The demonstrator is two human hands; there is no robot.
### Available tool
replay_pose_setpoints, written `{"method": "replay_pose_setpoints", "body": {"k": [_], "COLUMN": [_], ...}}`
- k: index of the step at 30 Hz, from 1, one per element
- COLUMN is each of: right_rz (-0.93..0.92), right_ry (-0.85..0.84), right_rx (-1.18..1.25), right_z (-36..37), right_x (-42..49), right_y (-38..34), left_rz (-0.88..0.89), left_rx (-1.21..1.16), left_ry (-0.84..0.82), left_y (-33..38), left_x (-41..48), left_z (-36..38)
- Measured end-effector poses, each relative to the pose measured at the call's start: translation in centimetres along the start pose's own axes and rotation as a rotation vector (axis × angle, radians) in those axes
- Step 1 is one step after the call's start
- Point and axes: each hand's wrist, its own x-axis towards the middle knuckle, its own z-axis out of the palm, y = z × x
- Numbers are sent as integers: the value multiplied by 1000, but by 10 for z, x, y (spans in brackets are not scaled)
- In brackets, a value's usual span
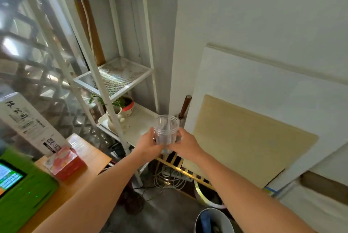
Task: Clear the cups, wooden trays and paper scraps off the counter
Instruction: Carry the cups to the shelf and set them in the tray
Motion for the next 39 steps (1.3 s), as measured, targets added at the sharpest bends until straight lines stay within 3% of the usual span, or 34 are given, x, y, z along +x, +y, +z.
{"method": "replay_pose_setpoints", "body": {"k": [13,23,28,39], "right_rz": [87,265,304,404], "right_ry": [4,-102,-159,-241], "right_rx": [-164,-33,-54,25], "right_z": [45,89,102,107], "right_x": [113,152,164,249], "right_y": [-13,1,16,60], "left_rz": [-73,-254,-469,-670], "left_rx": [56,-3,-169,-353], "left_ry": [-82,-93,-3,183], "left_y": [-56,-108,-129,-151], "left_x": [104,129,137,196], "left_z": [-48,-48,-27,7]}}
